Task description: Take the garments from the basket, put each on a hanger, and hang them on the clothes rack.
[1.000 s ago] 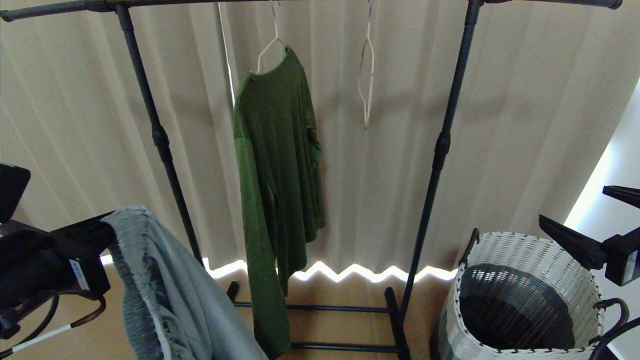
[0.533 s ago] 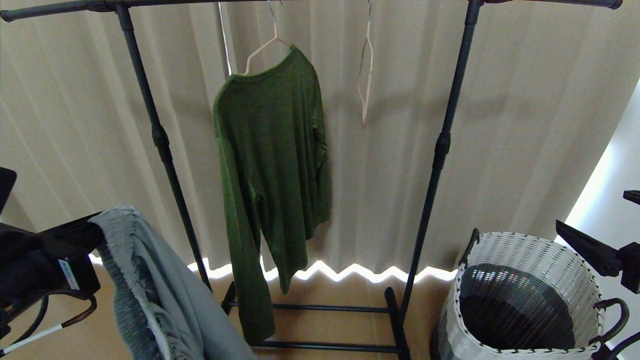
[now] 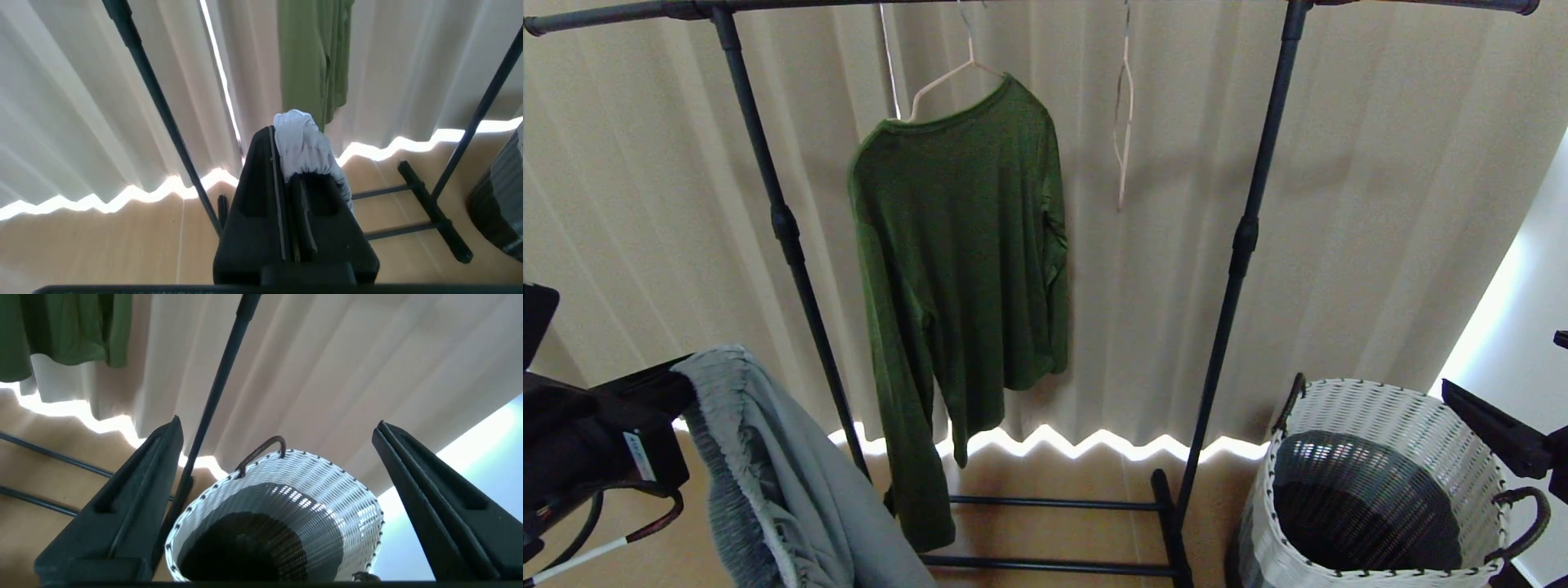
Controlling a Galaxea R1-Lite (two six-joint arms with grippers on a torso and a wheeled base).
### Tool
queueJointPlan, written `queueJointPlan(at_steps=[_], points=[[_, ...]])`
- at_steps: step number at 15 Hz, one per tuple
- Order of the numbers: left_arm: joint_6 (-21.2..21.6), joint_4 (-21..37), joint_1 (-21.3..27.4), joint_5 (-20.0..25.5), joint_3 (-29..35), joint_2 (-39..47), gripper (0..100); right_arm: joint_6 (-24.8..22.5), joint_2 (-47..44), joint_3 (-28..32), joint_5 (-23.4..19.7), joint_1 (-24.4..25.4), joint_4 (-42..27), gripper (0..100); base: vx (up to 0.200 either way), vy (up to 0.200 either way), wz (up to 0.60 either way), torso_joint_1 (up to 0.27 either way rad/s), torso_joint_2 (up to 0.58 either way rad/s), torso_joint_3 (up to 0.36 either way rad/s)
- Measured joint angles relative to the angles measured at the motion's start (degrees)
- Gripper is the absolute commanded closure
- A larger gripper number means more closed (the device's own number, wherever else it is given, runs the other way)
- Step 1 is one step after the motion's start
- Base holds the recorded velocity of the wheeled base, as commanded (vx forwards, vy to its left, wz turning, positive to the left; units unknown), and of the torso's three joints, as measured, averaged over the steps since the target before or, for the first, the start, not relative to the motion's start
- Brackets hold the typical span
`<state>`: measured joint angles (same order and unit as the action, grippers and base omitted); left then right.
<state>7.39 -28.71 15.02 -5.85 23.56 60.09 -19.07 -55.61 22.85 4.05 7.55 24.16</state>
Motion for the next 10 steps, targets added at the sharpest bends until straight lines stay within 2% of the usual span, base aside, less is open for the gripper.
queueJointPlan(at_steps=[7,10], points=[[0.1,0.0,-0.1,0.0,-1.1,0.0,100,0.0,1.0,-0.4,0.0,0.0,0.0,0,0.000,0.000,0.00,0.000,0.00,0.000],[0.6,-0.2,-0.2,0.0,-1.4,0.0,100,0.0,1.2,-0.4,0.0,0.0,0.2,0,0.000,0.000,0.00,0.043,-0.21,-0.246]])
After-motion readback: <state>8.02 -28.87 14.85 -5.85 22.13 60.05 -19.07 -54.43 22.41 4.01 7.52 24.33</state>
